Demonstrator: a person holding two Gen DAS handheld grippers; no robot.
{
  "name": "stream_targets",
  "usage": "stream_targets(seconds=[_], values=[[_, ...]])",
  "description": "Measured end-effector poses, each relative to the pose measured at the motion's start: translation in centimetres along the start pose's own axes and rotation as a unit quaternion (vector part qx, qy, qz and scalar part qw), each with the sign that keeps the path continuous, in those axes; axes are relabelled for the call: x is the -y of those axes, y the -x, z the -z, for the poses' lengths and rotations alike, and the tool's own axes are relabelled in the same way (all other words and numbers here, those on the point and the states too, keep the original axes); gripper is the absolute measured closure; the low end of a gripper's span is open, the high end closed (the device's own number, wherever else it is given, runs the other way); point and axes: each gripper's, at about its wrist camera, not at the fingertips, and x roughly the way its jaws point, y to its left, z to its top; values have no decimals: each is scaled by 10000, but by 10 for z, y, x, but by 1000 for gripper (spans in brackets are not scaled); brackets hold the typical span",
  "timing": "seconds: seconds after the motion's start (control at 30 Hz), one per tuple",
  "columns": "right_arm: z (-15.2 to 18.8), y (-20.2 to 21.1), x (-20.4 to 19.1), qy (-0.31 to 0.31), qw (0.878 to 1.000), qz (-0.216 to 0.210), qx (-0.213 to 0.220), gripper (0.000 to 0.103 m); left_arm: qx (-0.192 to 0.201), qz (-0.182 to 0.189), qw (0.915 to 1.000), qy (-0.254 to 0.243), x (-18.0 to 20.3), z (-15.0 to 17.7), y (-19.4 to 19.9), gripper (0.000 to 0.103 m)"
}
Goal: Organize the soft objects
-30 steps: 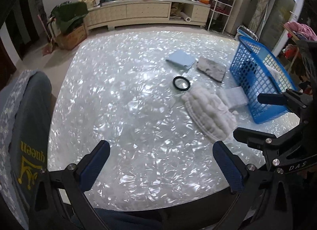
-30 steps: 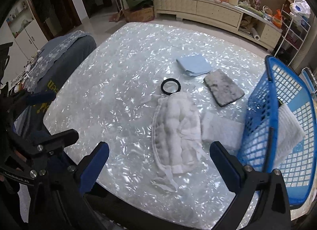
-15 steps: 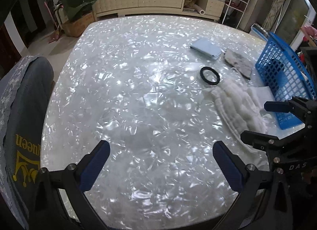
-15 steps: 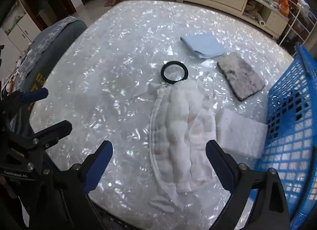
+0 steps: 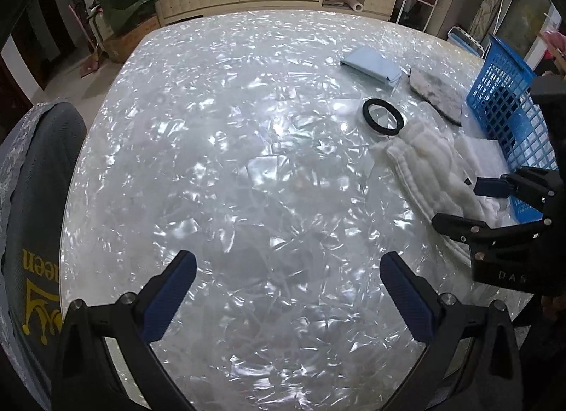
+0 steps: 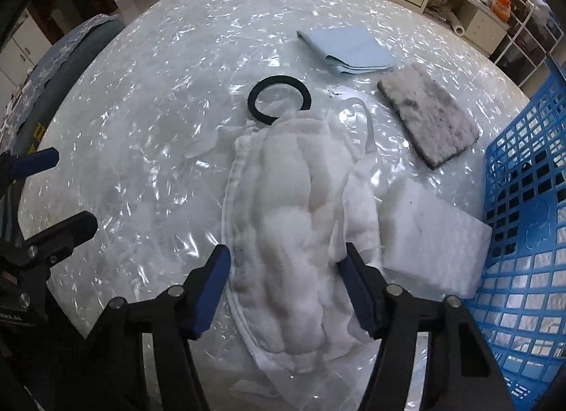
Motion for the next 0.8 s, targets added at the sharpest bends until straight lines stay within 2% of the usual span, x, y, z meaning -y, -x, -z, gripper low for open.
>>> stream_targets(seconds=[0.07, 0.1, 0.2, 0.4, 0.57, 0.8], values=[[4, 1, -4, 81, 9999, 41, 43, 46, 17, 9, 10000, 4, 1, 0, 1, 0], [5, 2, -4, 89, 9999, 27, 56, 50, 23, 8, 10000, 9, 1, 0, 1, 0], [8, 6, -6, 105, 9999, 47, 75, 80, 37, -2, 10000, 41, 1, 2, 4, 0], [18, 20, 0, -74, 9996, -257, 41, 83, 228, 86, 9997, 59, 2, 5, 20, 0], [25, 50, 0, -123, 9987, -384, 312, 83, 358, 167, 9992, 113, 5, 4, 36, 0], [41, 92, 18, -197, 9973, -404, 581, 83, 595, 291, 9977, 132, 18, 4, 64, 0]])
